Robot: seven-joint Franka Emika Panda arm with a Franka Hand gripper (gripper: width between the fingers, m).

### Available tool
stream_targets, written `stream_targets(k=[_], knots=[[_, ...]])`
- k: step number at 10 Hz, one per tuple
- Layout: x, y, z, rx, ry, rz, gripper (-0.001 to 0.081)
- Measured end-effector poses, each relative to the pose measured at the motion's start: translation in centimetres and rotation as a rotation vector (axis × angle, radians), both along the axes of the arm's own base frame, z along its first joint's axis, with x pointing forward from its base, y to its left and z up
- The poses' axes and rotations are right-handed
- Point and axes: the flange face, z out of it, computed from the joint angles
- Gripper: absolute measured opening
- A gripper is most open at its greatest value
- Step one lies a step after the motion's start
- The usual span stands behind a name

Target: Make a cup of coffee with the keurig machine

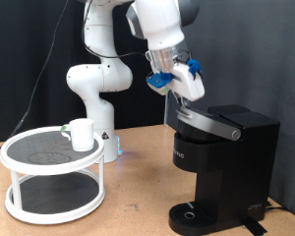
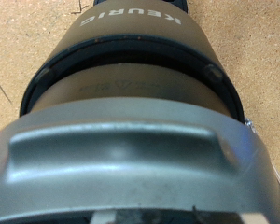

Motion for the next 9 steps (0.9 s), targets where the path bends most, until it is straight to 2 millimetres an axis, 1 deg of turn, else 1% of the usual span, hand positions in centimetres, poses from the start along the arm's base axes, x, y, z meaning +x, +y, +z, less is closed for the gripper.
stream_targets(k=[2, 6, 9], knots=[[0.0, -0.1, -1.5, -0.013, 0.006, -0.004, 0.0000], [0.0, -0.2, -3.5, -0.022, 0.010, -0.014, 0.0000], [0.1, -0.3, -4.0, -0.028, -0.010, -0.010, 0.0000]])
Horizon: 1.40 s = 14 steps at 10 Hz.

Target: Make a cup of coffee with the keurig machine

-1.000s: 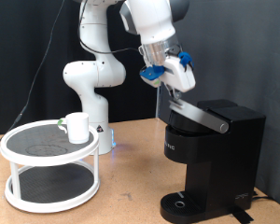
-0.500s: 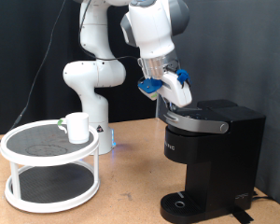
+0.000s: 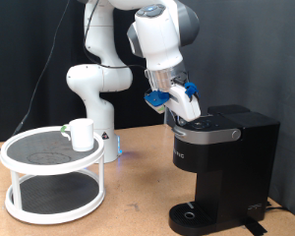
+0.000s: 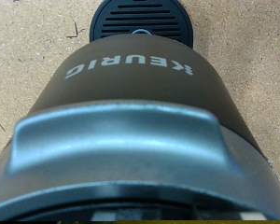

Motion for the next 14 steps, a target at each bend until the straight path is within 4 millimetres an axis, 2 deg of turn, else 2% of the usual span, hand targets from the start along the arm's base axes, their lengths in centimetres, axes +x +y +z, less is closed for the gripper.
stream_targets(k=[4, 8, 11, 14], knots=[[0.5, 0.3, 1.0, 0.101, -0.118, 0.025, 0.0000], [-0.3, 1.4, 5.4, 0.263, -0.185, 0.043, 0.0000], [-1.1, 1.0, 4.7, 0.289, -0.211, 0.044, 0.0000], [-4.3, -0.8, 3.9, 0.333, -0.215, -0.013, 0.0000]])
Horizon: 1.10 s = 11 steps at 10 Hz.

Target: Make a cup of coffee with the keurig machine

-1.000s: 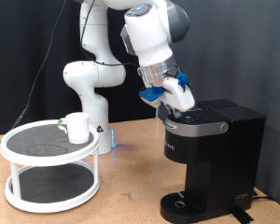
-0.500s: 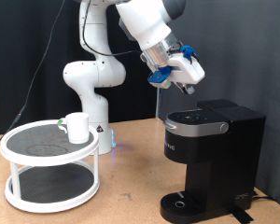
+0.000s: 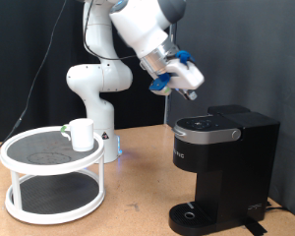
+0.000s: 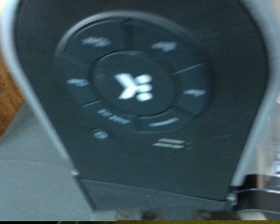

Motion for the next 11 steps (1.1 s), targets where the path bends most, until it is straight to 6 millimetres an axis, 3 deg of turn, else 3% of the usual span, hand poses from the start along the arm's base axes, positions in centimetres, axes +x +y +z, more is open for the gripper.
stream_targets(k=[2, 3, 6, 8, 11], knots=[[-2.1, -1.0, -0.1, 0.010, -0.010, 0.032, 0.0000], [-2.0, -1.0, -0.2, 0.008, -0.008, 0.023, 0.0000], [-3.1, -1.7, -0.5, 0.110, 0.103, -0.135, 0.0000], [-5.0, -3.0, -0.1, 0.136, 0.120, -0.259, 0.0000], [-8.3, -4.8, 0.6, 0.128, 0.139, -0.197, 0.0000]])
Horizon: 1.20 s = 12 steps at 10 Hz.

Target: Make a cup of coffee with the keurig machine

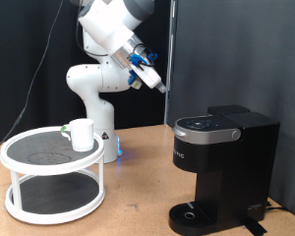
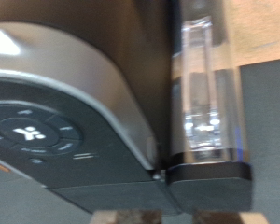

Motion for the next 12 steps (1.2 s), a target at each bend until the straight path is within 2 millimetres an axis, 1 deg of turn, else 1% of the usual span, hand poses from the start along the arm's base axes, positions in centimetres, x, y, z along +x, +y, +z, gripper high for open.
stream_targets(k=[1, 2, 4, 5, 8, 12], knots=[[-0.9, -0.8, 0.4, 0.012, -0.004, 0.000, 0.0000], [-2.0, -1.1, 0.6, 0.020, -0.017, -0.005, 0.0000], [-2.0, -1.1, 0.3, 0.024, -0.003, -0.009, 0.0000], [-2.4, -1.6, -0.1, 0.024, 0.026, -0.034, 0.0000], [-4.8, -4.8, -1.0, -0.010, 0.079, -0.117, 0.0000], [-9.1, -9.1, -1.5, -0.014, 0.146, 0.015, 0.0000]])
